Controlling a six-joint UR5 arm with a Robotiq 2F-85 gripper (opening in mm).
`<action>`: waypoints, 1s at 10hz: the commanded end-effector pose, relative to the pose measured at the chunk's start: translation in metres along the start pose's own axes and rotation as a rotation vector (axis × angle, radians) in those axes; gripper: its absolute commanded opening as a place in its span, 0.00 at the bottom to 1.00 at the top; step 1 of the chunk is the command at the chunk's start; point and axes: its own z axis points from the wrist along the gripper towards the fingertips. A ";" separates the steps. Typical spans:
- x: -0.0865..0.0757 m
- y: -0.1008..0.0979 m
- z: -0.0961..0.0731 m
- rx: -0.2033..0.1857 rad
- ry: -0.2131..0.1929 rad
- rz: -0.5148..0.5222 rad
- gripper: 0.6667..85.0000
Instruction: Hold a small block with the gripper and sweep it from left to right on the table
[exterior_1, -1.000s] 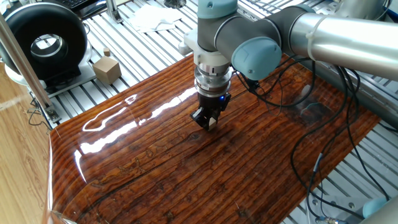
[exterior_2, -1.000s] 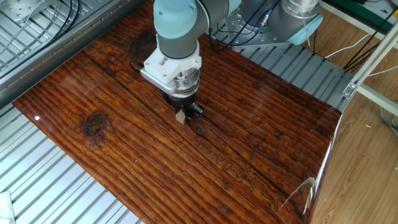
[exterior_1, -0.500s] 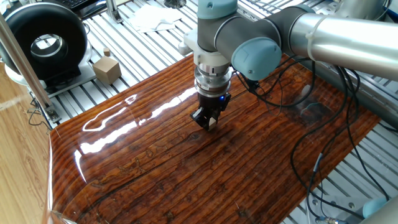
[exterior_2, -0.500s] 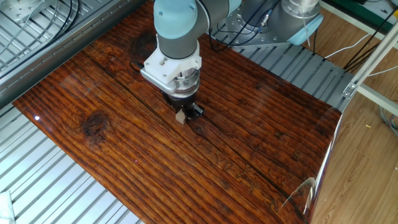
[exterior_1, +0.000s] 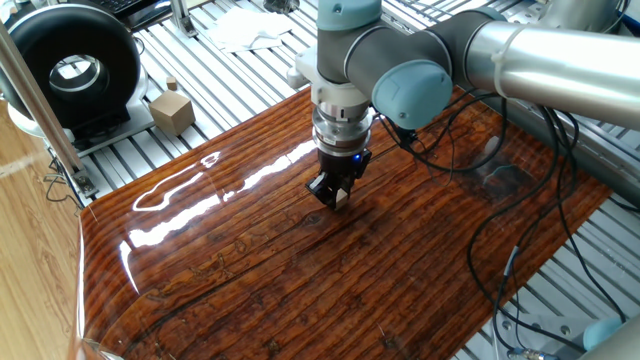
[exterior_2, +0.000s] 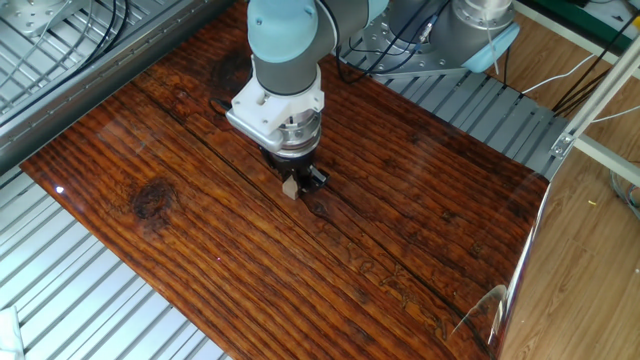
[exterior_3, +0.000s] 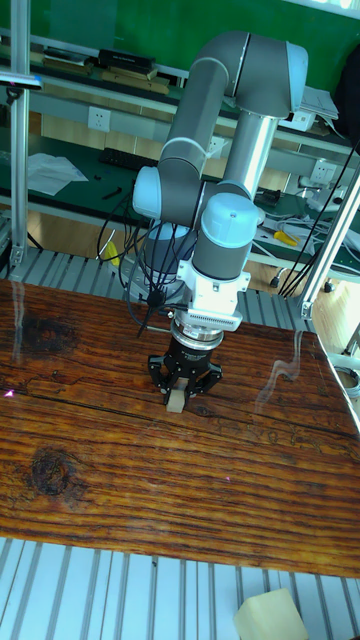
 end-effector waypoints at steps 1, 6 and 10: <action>-0.001 0.003 -0.001 -0.013 -0.001 0.009 0.00; -0.001 0.005 -0.001 -0.013 -0.001 0.014 0.00; -0.001 0.006 -0.001 -0.012 0.000 0.018 0.00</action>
